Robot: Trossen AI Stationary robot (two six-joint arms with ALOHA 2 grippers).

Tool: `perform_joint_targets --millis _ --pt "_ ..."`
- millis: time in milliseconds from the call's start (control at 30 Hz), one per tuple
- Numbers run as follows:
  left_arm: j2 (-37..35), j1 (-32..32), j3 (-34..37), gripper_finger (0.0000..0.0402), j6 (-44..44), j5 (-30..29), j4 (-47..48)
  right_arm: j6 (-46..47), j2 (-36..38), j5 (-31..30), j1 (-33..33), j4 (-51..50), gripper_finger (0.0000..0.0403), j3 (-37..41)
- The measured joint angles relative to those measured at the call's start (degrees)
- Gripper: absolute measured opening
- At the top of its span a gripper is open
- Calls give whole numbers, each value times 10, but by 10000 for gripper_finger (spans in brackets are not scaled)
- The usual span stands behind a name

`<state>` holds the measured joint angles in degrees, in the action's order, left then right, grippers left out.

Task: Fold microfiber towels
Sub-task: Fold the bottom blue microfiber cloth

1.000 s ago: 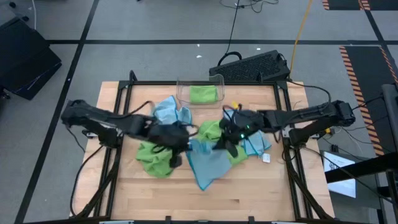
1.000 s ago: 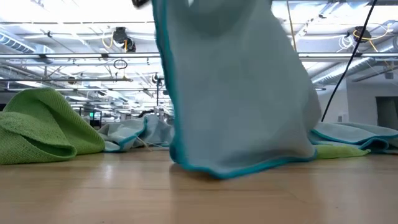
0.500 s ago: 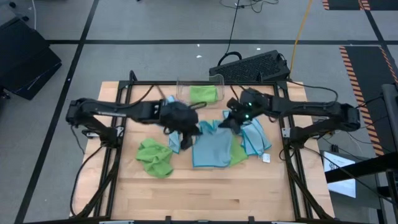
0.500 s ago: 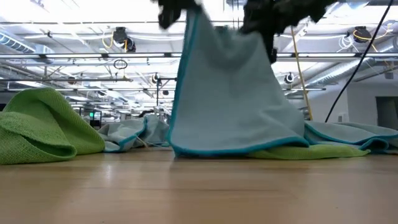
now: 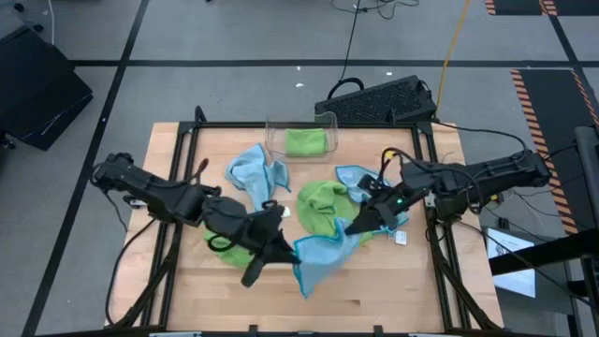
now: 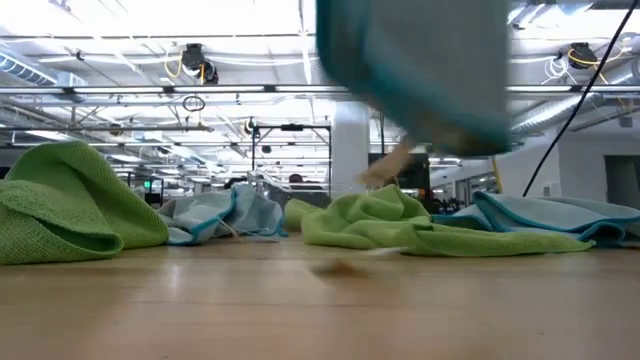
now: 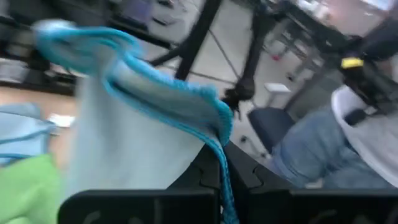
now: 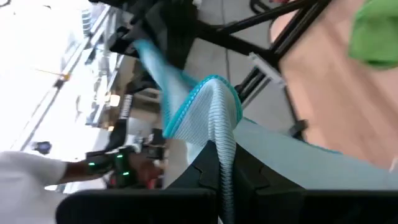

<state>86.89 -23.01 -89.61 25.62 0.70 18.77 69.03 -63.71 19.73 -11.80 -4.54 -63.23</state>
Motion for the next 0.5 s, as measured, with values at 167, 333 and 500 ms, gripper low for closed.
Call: perform_joint_targets --millis 167,333,500 --pt "1 34 2 0 -27 -77 100 -35 -19 -4 38 -64 3 1" --pt "2 97 89 0 -31 -118 148 -208 -56 -93 107 -231 4 3" --pt "1 154 184 0 -36 -86 91 -360 -117 -143 179 -255 5 7"
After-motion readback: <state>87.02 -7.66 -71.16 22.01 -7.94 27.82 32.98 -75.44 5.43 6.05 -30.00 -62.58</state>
